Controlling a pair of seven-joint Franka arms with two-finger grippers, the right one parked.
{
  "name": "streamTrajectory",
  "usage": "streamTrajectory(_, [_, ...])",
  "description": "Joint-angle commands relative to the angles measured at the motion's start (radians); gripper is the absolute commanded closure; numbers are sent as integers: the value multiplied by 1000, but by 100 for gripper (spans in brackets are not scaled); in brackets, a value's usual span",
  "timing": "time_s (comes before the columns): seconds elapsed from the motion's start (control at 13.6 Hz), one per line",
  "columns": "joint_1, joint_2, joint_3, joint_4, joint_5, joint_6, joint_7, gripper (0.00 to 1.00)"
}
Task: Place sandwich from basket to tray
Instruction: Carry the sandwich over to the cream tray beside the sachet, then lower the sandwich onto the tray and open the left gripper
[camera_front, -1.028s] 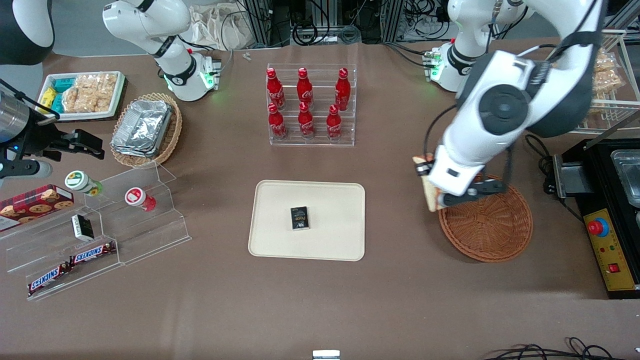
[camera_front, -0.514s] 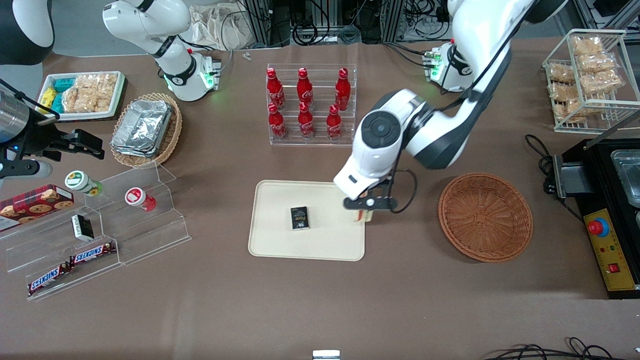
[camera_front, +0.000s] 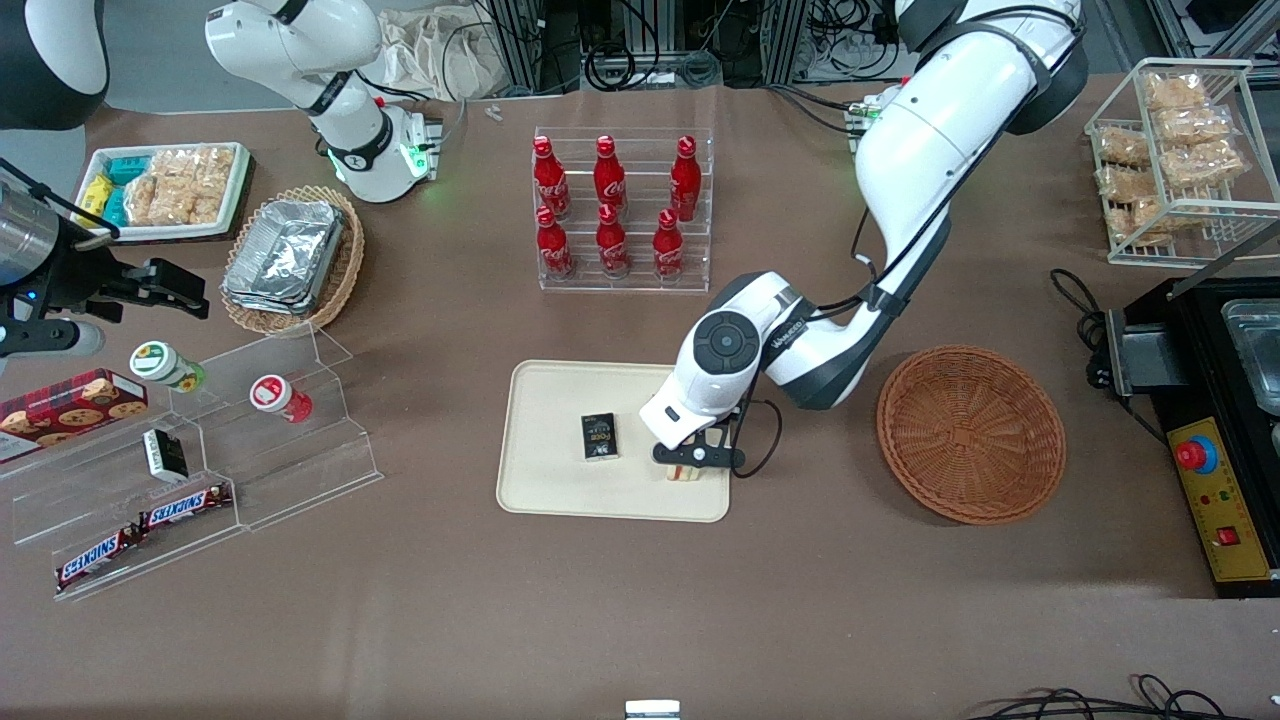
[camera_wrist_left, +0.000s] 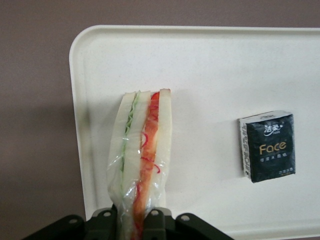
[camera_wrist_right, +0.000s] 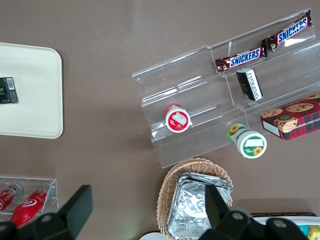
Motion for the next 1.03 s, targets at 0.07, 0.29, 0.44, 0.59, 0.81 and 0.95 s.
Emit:
streamTrajectory(0.07, [-10, 26, 23, 36, 24, -6, -38, 20])
streamTrajectory(0.29, [-11, 21, 34, 34, 14, 10, -41, 1])
streamTrajectory(0.44, [1, -17, 32, 34, 6, -25, -42, 1])
streamTrajectory(0.59, [19, -60, 28, 48, 0, -136, -32, 1])
streamTrajectory(0.81, [29, -158, 34, 66, -34, -271, 36, 1])
streamTrajectory(0.95, [73, -236, 34, 59, -32, -351, 114, 1])
